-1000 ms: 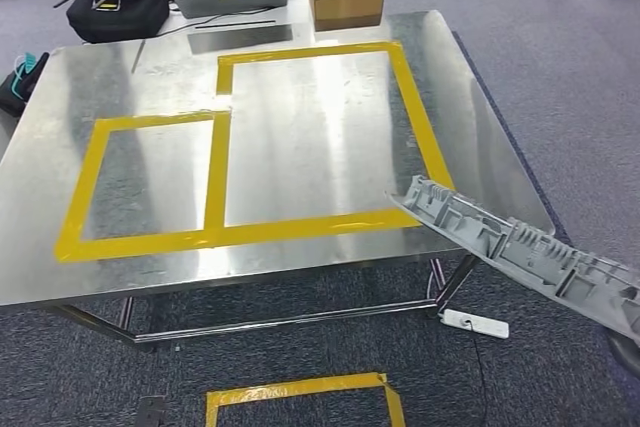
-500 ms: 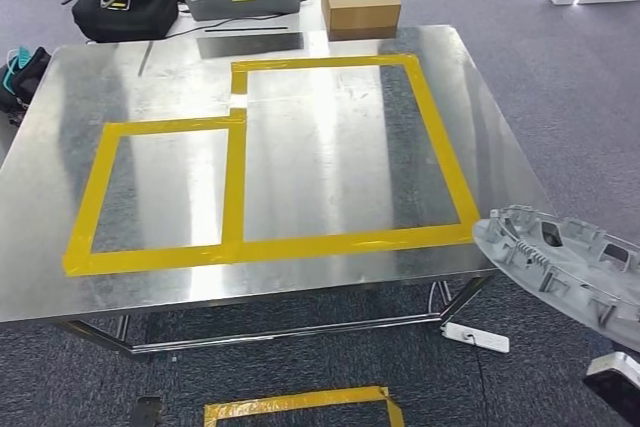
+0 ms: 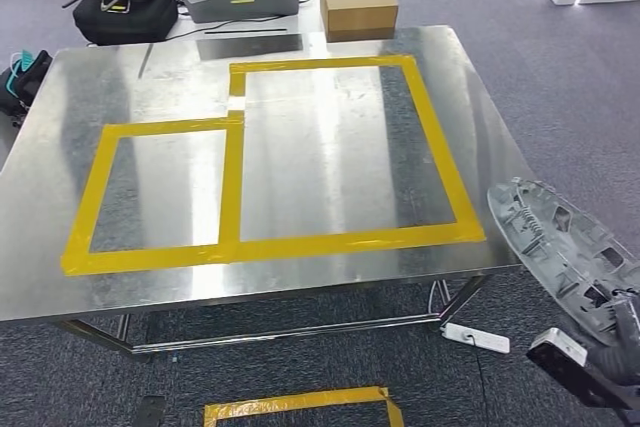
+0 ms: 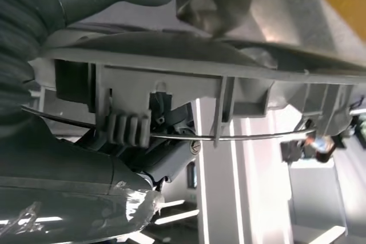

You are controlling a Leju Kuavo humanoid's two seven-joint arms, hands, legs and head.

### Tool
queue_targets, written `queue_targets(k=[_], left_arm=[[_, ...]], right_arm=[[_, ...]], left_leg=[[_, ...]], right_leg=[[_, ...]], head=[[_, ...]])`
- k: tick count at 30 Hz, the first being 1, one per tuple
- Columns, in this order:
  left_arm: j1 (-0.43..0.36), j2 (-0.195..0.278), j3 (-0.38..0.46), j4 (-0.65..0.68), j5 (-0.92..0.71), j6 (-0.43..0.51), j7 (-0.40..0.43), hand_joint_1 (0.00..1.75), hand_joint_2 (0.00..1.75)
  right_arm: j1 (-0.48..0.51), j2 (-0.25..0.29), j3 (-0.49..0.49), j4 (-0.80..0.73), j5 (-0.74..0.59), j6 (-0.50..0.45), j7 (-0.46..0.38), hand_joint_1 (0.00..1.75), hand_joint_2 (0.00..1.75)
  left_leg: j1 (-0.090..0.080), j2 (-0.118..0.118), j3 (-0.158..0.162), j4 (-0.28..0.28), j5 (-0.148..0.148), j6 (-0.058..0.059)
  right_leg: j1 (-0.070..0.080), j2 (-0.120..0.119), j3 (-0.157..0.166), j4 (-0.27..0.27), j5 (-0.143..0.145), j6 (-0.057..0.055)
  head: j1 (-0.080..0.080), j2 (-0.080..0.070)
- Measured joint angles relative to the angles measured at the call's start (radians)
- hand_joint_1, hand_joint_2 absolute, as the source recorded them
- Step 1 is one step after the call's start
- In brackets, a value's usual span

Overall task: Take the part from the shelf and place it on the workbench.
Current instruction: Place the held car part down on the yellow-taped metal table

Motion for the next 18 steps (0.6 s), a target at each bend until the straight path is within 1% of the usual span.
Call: queue_targets(k=[5, 10, 13, 18], left_arm=[[-0.003, 0.005, -0.022, 0.001, -0.008, -0.008, 0.007, 0.00, 1.75], [-0.002, 0.008, -0.040, 0.001, -0.013, -0.018, 0.008, 0.00, 1.75], [-0.005, 0.008, -0.053, 0.000, -0.017, -0.019, 0.011, 0.00, 1.75], [-0.012, 0.013, -0.071, 0.000, -0.017, -0.020, 0.018, 0.00, 1.75]], right_arm=[[-0.088, -0.045, 0.096, 0.091, -0.012, 0.026, -0.043, 1.75, 1.75], [-0.175, -0.059, 0.164, 0.156, -0.009, 0.007, -0.074, 1.75, 1.75], [-0.265, -0.059, 0.219, 0.215, -0.007, 0.010, -0.097, 1.75, 1.75], [-0.423, -0.058, 0.341, 0.337, -0.008, 0.049, -0.144, 1.75, 1.75]], left_leg=[[0.001, 0.001, 0.002, 0.000, 0.001, -0.001], [0.001, 0.000, 0.002, -0.001, 0.001, -0.002], [0.001, 0.003, 0.002, -0.001, 0.003, -0.003], [0.002, 0.002, 0.003, -0.001, 0.004, -0.003]], right_leg=[[0.001, 0.001, 0.000, 0.001, 0.000, 0.000], [0.001, 0.001, 0.004, 0.001, 0.000, 0.000], [0.001, 0.004, 0.007, 0.002, 0.002, 0.000], [0.002, 0.003, 0.001, 0.002, 0.003, 0.000]], head=[[0.000, 0.000], [0.000, 0.000], [0.000, 0.000], [0.000, 0.000]])
